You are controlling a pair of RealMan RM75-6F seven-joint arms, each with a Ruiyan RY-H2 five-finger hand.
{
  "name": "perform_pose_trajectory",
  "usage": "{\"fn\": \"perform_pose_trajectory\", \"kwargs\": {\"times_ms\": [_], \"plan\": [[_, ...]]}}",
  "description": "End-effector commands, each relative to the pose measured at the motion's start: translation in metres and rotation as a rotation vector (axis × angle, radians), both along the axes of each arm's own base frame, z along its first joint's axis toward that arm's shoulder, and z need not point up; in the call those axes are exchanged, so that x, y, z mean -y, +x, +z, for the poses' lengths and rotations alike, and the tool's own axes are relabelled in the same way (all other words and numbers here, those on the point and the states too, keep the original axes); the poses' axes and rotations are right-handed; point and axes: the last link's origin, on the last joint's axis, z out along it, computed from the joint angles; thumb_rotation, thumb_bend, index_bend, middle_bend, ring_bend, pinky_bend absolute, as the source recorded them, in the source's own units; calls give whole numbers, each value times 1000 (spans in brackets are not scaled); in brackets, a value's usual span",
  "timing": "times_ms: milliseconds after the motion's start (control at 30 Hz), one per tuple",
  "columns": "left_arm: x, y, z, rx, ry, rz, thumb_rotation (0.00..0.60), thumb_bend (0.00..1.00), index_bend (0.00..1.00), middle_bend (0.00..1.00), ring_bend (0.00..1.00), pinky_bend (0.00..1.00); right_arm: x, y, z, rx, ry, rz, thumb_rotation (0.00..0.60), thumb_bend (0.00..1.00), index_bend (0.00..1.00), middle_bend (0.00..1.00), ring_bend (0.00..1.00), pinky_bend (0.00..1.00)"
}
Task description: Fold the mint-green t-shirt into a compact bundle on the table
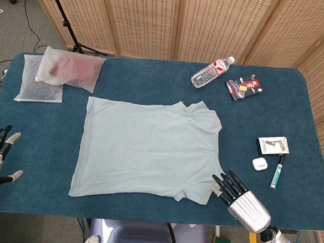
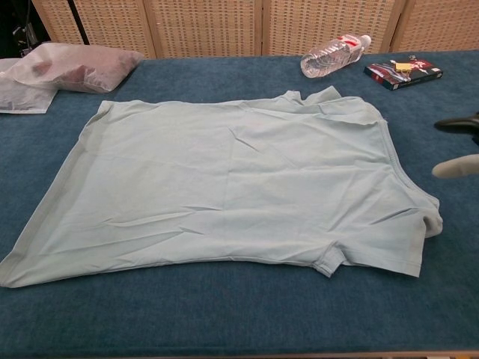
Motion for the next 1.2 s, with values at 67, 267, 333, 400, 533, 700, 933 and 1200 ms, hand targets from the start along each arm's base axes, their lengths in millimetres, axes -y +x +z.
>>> {"fn": "perform_pose_trajectory", "kwargs": {"times_ms": [67,267,333,400,533,700,933,1200], "plan": [[-1,0,0,0,2,3,600,0,0,0,0,0,3,12,-15,-12,11,37,600,0,254,0,0,48],[-2,-2,1,0,3,13,600,0,0,0,0,0,13,26,-43,-76,-2,59,600,0,286,0,0,49],[-2,-2,1,2,3,15,600,0,0,0,0,0,15,28,-50,-97,-3,57,600,0,289,0,0,49],[-2,-2,1,5,3,17,600,0,0,0,0,0,16,29,-54,-109,-1,56,600,0,298,0,0,49],[-3,-3,2,8,4,18,600,0,0,0,0,0,20,30,-61,-131,-3,55,600,0,313,0,0,48],[-3,-3,2,8,0,21,600,0,0,0,0,0,27,29,-67,-150,-17,47,600,9,340,0,0,48],[-4,-3,0,5,-6,25,600,0,0,0,0,0,35,28,-81,-182,-21,41,600,120,383,0,0,49],[-5,-4,-1,2,-7,30,600,0,0,0,0,0,42,28,-86,-155,-16,20,600,215,507,0,0,49]]}}
